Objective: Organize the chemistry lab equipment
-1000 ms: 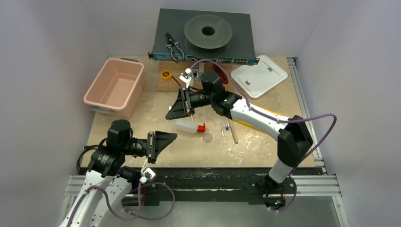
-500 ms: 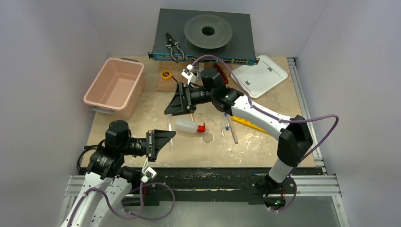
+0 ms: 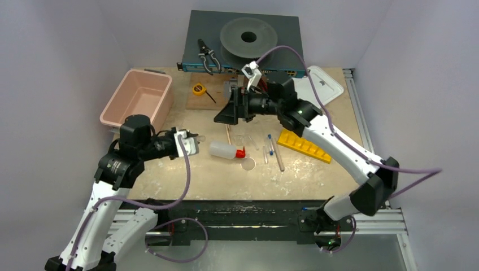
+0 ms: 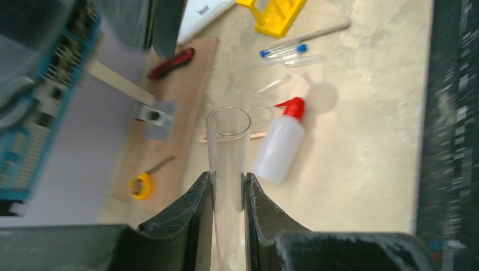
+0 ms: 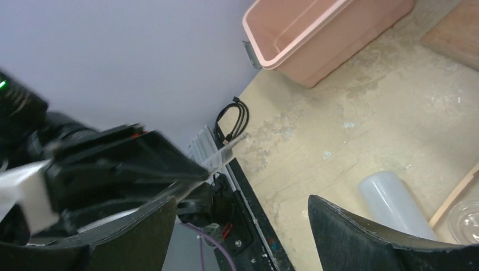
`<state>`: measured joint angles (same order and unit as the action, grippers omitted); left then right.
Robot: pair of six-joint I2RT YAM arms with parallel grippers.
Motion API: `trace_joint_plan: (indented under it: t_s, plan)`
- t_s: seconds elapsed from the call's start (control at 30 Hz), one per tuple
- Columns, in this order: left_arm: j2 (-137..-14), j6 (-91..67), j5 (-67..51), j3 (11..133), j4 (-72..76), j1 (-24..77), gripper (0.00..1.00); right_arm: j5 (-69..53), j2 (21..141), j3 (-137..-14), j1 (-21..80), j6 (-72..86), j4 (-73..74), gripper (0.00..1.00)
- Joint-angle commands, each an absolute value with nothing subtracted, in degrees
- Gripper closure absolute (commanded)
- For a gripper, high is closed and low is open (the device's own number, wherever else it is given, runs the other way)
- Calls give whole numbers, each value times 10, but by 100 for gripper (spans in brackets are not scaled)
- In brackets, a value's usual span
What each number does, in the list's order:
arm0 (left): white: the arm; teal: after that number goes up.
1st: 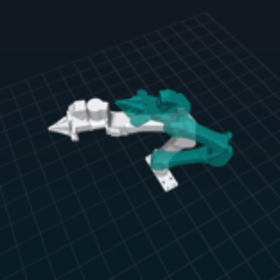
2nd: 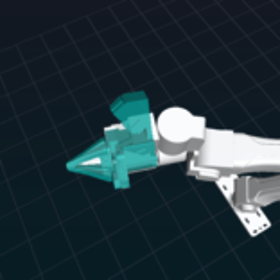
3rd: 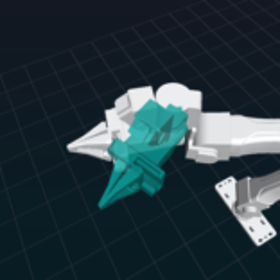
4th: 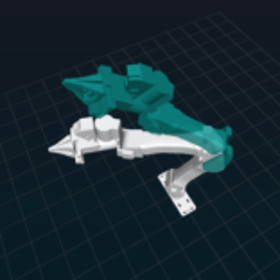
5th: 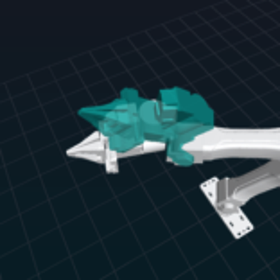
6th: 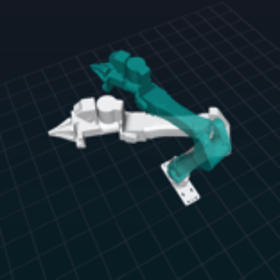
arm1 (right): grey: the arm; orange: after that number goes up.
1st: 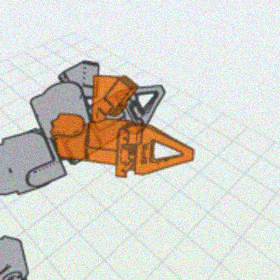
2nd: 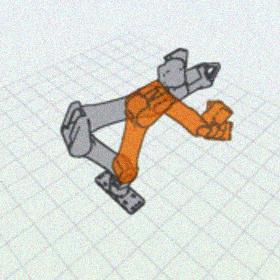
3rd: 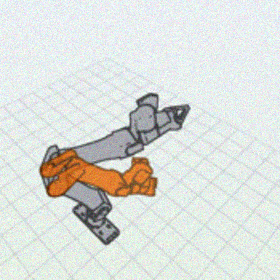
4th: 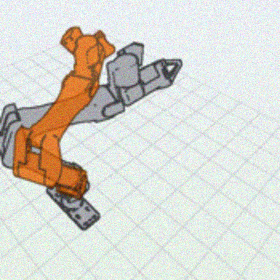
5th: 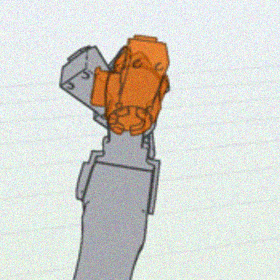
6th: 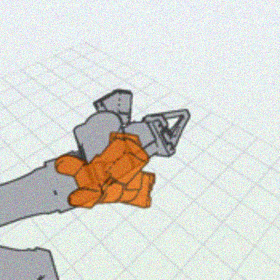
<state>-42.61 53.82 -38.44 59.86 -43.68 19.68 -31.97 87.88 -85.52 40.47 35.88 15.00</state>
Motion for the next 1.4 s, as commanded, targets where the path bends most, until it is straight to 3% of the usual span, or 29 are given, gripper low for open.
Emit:
trace_joint_plan:
  t_s: [0.0,0.17,0.27,0.43,0.8,1.0,1.37]
  plan:
    - [-459,200,-374,636,-457,199,100,-326,780,-803,408,270,111,12]
    - [-482,75,-413,651,-427,199,100,-349,718,-738,408,256,59,9]
    - [-481,9,-434,629,-352,199,100,-335,682,-680,424,284,-36,1]
    - [-490,-77,-463,627,-327,199,100,-236,697,-697,505,238,-25,1]
    - [-484,-67,-475,616,-343,199,100,-238,754,-722,524,296,-104,10]
    - [-484,-65,-471,619,-345,199,100,-248,786,-741,525,321,-107,25]
    - [-482,-70,-459,620,-344,199,100,-233,792,-743,525,324,-97,75]
